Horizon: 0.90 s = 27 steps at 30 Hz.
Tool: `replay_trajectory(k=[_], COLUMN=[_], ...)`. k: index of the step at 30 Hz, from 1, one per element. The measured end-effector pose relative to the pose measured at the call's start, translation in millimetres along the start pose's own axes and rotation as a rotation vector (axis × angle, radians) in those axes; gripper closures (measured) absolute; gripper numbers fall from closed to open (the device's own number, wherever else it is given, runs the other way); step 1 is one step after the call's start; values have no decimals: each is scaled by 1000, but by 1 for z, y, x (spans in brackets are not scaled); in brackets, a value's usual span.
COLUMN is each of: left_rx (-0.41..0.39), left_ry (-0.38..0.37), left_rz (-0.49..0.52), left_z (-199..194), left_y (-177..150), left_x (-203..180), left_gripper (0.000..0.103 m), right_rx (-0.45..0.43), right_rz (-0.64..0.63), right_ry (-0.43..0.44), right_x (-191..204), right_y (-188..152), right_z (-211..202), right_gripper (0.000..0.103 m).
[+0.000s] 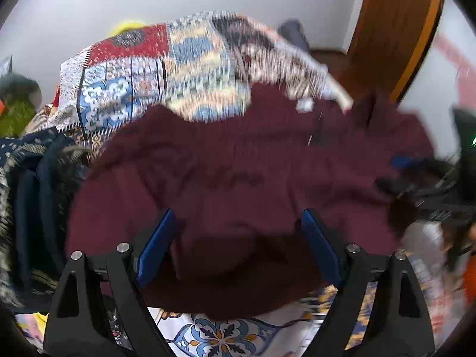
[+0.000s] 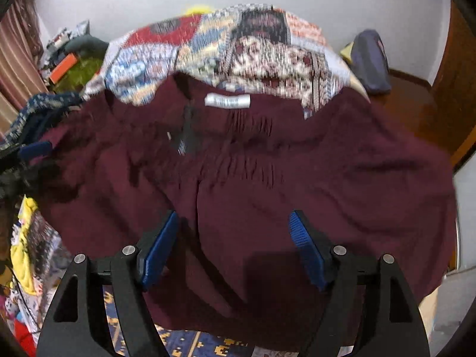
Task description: Fold large clothes
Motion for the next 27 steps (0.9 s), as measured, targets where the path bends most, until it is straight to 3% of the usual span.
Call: replay_trajectory(k=[3, 8, 16, 22, 24, 27], left_rx=[10, -26, -54, -74, -88, -113], left_ry=[70, 89, 111, 55, 43, -33], left_rz=[24, 41, 41, -61, -130, -277], left_z=[25, 26, 6, -17, -27, -39], left_y=[-13, -30, -62, -89, -97, -108], left_x=[-8, -10, -10, 5, 19, 48], left_gripper=[16, 16, 16, 16, 16, 16], right_rx=[-11, -18, -6, -4, -16, -49], right_rz=[-7, -19, 26, 61, 66, 68], right_ry=[-22, -73, -122, -146, -144, -140], right_x=[-3, -7, -23, -30, -29, -24], right_y=[-9, -23, -47, -62, -64, -65], right_z=[4, 3, -6, -21, -29, -41], right_gripper=[23, 16, 16, 16, 16, 16])
Point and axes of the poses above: each gripper's, at about its wrist camera, not at the fingertips, and z roughly the way its jaws point, x to its left, y to its top, the point moved 2 cm from there along z, roughly the way its jaws point, and after that the axes turned 14 degrees about x, right-handed, at the moved point
